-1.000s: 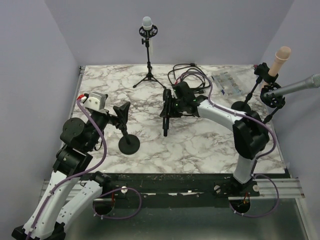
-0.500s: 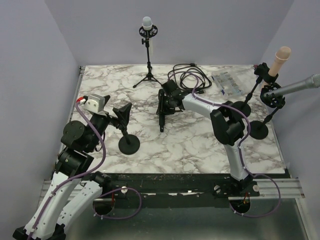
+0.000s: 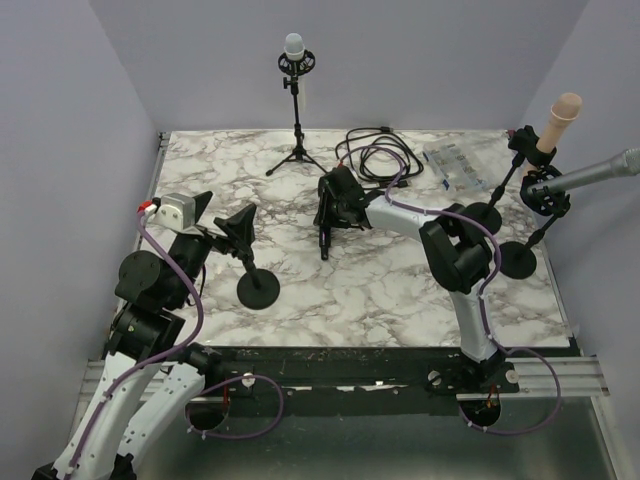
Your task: Remove the microphone from the stand
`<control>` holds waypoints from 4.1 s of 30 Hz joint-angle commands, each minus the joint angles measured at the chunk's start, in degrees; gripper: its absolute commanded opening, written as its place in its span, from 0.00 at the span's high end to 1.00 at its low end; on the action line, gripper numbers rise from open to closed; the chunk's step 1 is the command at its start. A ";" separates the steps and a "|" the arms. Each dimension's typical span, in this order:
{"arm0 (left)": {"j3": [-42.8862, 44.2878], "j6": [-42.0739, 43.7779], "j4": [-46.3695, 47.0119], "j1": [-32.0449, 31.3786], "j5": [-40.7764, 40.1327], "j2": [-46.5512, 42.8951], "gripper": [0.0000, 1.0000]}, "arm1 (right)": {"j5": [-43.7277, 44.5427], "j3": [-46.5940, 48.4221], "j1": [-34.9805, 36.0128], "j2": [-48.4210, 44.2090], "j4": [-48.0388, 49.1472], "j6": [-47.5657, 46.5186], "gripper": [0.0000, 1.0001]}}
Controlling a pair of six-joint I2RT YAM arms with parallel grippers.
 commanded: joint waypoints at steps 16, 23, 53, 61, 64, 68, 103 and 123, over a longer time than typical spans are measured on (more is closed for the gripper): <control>-0.46 -0.71 1.08 1.53 -0.55 0.49 0.05 | 6.83 -5.80 0.05 0.18 3.37 1.06 0.56; -0.38 -0.68 1.08 1.53 -0.33 0.94 0.05 | 7.07 -5.94 0.05 -0.74 3.37 0.66 0.48; -0.81 -0.68 1.18 1.62 -0.78 0.80 0.05 | -0.02 17.32 -3.10 -0.90 7.16 2.12 0.25; 0.08 -1.39 0.59 1.62 2.80 2.05 0.04 | -13.67 24.95 -7.77 9.40 25.19 22.96 0.15; 0.16 -1.43 0.53 1.66 2.97 1.39 0.04 | -18.40 26.73 -9.15 14.28 33.79 31.52 0.15; -0.20 -1.06 0.90 1.71 1.92 0.29 0.04 | -21.75 32.00 -9.93 20.39 39.12 39.32 0.15; -0.20 -2.29 1.01 2.23 3.18 0.68 0.05 | -19.58 44.60 -10.06 37.07 48.56 57.51 0.60; -0.15 -2.18 0.81 2.50 3.11 0.90 0.05 | -26.25 37.73 -7.55 35.78 58.89 64.52 0.91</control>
